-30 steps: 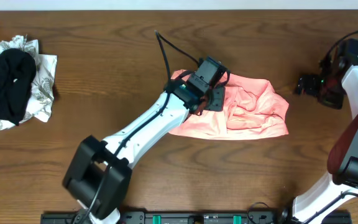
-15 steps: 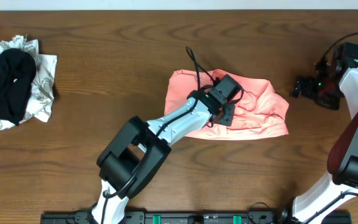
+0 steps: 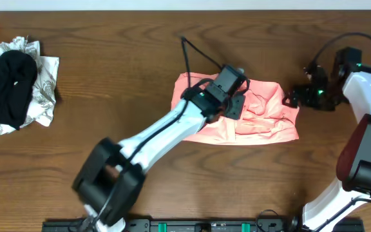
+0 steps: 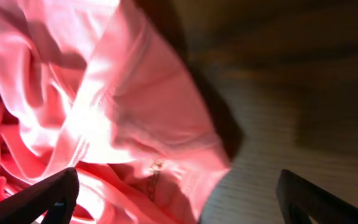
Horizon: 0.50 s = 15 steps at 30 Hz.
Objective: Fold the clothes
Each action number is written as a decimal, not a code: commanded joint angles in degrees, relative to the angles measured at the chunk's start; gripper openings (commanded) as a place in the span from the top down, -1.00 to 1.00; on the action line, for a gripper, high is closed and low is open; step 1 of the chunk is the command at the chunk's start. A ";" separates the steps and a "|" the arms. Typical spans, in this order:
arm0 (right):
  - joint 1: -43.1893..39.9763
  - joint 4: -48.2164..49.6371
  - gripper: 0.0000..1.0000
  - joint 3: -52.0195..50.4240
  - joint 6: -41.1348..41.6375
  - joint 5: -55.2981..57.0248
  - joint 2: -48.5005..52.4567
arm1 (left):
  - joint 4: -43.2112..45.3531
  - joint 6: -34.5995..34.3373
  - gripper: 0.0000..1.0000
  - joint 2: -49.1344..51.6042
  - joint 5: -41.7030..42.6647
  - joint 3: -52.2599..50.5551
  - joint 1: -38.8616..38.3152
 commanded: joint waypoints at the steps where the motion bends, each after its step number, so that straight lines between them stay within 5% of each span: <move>1: 1.88 2.16 -0.99 -4.44 -1.57 -0.48 -0.50 | -1.95 1.84 -0.07 -2.84 -6.08 1.29 0.31; 15: 6.73 6.49 -0.96 -11.37 14.49 7.23 -0.50 | -8.96 2.29 -0.08 -3.19 -10.43 0.98 4.28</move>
